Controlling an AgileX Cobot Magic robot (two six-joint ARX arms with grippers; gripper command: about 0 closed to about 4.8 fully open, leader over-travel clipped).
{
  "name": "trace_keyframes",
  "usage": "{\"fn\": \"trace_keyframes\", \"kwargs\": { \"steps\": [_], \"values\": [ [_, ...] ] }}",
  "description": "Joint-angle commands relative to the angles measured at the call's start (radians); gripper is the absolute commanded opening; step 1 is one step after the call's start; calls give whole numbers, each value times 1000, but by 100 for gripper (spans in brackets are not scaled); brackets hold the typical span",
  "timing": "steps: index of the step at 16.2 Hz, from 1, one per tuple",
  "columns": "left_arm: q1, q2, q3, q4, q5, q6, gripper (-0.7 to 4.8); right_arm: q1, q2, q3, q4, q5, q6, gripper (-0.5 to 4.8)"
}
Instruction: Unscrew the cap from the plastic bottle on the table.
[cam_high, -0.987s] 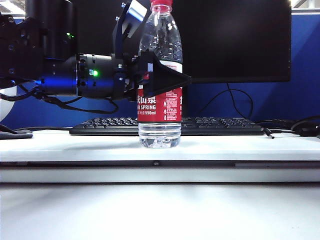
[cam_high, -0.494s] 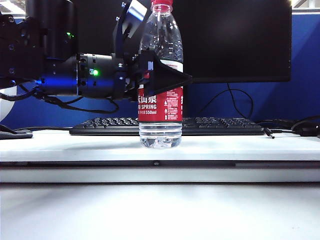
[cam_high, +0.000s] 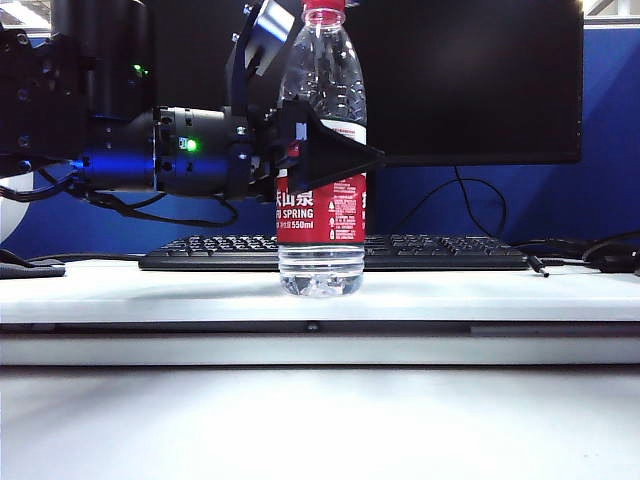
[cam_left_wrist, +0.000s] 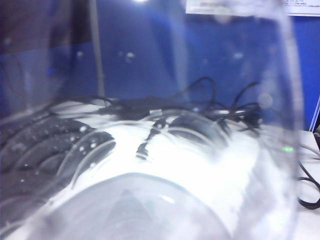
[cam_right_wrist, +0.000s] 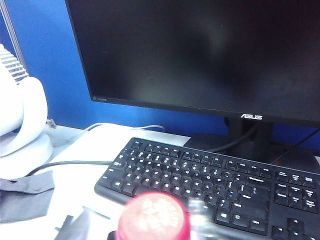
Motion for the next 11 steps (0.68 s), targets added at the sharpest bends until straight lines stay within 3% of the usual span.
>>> {"fn": "trace_keyframes", "kwargs": {
  "steps": [1,2,8,11],
  "values": [
    [-3,3,-3,-25,8,-6,268,-1,8,3,13,-3,10,223],
    [-3,3,-3,-25,8,-6,268,-1,8,3,13,-3,16,192],
    [-3,3,-3,-25,8,-6,268,-8,5,3,10,-12,17,138],
    [-3,3,-3,-25,8,-3,268,-29,-6,3,-57,-117,17,137]
  ]
}}
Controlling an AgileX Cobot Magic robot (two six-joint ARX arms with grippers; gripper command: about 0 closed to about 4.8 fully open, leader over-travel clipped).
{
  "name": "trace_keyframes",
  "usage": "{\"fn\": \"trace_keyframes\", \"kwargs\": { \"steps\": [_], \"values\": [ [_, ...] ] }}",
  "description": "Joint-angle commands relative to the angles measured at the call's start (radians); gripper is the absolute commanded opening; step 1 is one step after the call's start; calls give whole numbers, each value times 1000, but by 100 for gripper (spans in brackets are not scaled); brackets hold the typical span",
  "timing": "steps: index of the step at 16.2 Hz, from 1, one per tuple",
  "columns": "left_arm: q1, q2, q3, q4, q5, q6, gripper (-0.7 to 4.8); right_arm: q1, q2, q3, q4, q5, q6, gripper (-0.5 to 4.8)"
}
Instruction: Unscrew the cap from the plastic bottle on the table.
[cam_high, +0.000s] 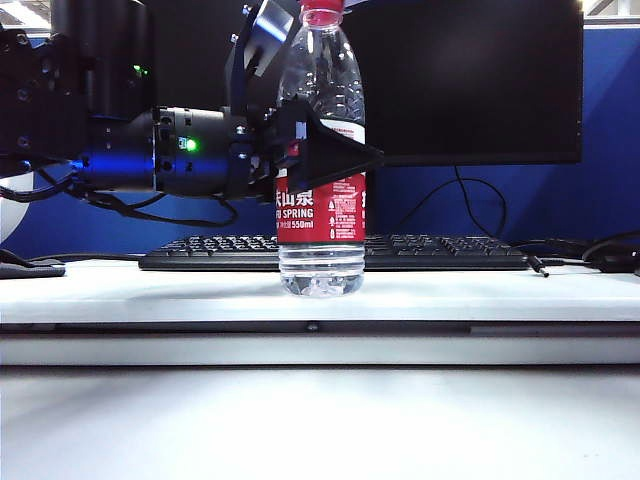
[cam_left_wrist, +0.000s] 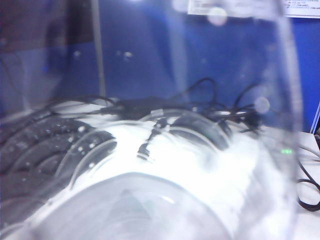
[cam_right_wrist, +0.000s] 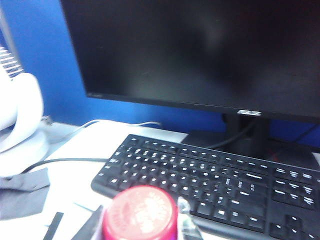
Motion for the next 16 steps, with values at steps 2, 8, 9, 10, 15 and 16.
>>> {"fn": "trace_keyframes", "kwargs": {
  "steps": [2,8,9,10,15,16],
  "values": [
    [-4,3,-3,-26,8,9,268,-43,-39,3,-87,-152,5,134],
    [-4,3,-3,-26,23,16,268,-253,-142,3,-243,-597,9,134],
    [-4,3,-3,-26,35,16,268,-300,-142,3,-254,-706,13,134],
    [-4,3,-3,-26,35,16,268,-334,-142,3,-260,-778,26,134],
    [-4,3,-3,-26,35,16,268,-472,-141,3,-308,-1173,39,134],
    [-4,3,-3,-26,35,16,268,-472,-140,3,-321,-1213,34,134]
  ]
}}
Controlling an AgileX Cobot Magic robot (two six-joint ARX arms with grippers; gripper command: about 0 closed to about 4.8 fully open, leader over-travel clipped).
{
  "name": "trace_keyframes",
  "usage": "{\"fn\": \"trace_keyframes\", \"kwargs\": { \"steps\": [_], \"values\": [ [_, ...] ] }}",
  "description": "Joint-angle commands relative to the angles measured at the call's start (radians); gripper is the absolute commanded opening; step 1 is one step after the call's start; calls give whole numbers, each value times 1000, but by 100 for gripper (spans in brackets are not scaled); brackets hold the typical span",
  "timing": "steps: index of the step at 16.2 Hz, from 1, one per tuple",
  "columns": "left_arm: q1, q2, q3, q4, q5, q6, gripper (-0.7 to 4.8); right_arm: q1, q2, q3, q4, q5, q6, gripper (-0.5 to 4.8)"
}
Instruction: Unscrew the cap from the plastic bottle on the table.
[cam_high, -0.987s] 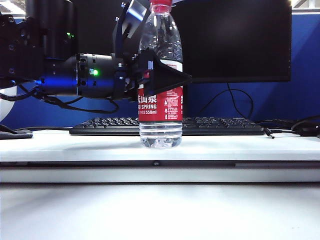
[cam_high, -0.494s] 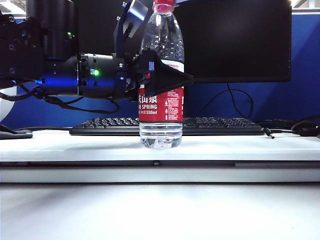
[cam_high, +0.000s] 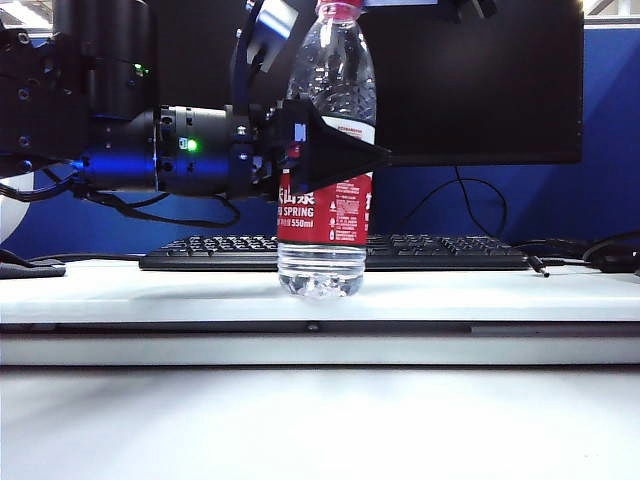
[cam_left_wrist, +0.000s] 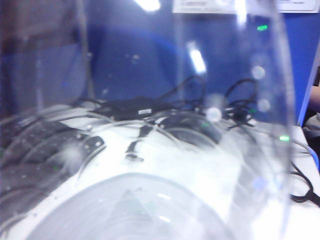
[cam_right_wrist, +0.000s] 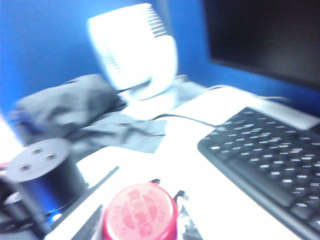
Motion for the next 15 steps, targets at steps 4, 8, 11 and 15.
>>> {"fn": "trace_keyframes", "kwargs": {
  "steps": [4,8,11,15],
  "values": [
    [0,2,-3,-25,3,-10,268,-4,22,-1,-79,-159,0,133],
    [0,2,-3,-26,3,-10,268,-21,32,-1,-79,-217,0,106],
    [0,2,-3,-26,3,-10,268,-48,30,-1,-71,-197,2,107],
    [0,2,-3,-26,3,-11,268,-58,27,-1,-34,-185,31,107]
  ]
}}
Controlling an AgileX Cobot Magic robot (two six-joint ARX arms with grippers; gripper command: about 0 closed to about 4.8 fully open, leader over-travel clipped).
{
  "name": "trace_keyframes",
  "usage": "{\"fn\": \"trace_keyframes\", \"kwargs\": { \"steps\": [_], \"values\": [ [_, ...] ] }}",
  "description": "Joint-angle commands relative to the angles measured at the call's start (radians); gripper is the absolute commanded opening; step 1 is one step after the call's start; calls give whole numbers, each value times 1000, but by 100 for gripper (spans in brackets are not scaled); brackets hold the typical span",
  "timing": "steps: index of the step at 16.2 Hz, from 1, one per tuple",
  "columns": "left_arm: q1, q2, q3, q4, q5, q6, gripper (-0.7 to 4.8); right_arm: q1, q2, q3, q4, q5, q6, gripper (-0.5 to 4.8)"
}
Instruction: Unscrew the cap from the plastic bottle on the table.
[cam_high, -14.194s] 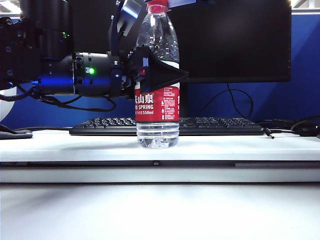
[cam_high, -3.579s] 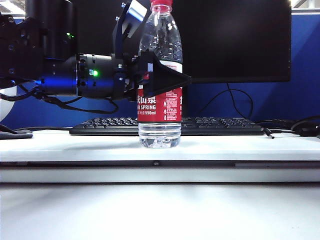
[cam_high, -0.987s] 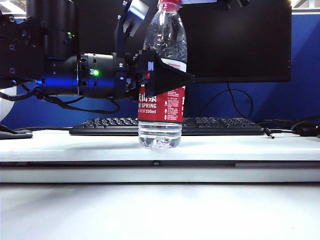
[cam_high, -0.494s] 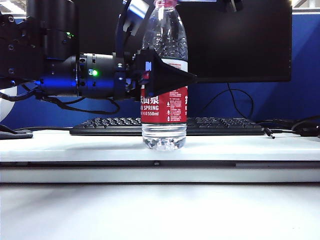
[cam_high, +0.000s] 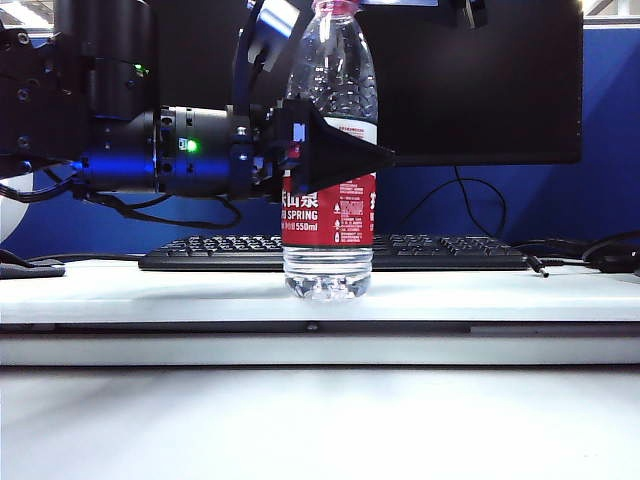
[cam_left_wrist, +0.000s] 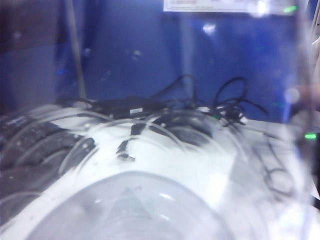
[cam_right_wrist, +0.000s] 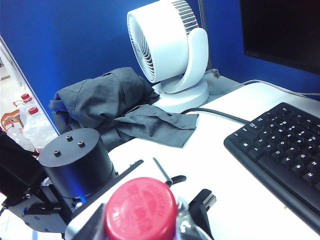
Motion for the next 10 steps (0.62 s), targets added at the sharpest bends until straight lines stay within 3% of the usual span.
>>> {"fn": "trace_keyframes", "kwargs": {
  "steps": [1,4,7,10],
  "values": [
    [1,2,0,-26,-10,-13,268,0,3,-9,-23,4,34,107],
    [1,2,0,-25,-12,-9,267,-1,2,-9,-7,16,45,117],
    [2,2,0,-25,-29,-2,267,-1,3,-9,-13,24,42,183],
    [2,2,0,-25,-45,-2,267,-1,-15,-9,-17,148,43,228]
  ]
}}
